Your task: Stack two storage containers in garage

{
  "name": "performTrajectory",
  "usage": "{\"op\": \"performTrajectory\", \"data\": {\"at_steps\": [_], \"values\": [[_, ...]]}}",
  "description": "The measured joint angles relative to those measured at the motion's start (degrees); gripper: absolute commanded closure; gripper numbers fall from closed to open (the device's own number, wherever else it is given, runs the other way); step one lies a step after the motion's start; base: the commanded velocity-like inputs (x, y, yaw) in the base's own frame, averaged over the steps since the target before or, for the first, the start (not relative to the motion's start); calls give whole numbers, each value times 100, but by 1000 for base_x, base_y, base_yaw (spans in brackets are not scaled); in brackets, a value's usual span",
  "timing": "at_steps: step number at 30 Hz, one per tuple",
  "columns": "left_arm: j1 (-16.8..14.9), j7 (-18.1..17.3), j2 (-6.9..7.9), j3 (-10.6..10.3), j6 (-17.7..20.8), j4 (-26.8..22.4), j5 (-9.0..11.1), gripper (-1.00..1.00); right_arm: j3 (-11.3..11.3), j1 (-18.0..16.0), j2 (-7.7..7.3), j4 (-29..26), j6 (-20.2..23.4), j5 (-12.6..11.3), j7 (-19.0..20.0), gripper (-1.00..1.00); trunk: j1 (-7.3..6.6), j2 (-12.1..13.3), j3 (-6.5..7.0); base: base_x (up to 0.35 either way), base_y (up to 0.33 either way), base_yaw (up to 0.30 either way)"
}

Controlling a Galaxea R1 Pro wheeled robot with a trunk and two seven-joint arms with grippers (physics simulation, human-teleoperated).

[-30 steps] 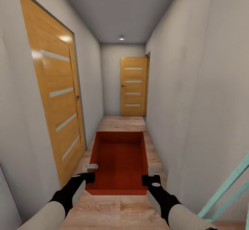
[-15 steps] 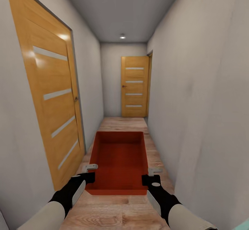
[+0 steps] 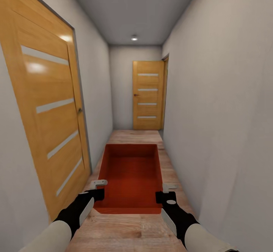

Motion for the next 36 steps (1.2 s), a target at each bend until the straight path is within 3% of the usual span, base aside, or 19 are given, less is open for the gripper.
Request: {"op": "performTrajectory", "data": {"at_steps": [36], "values": [[-1, -5, 2, 6, 10, 2, 1, 100, 2, 0, 0, -16, 27, 4, -3, 100, 0, 0, 0, 322, 42, 0]]}}
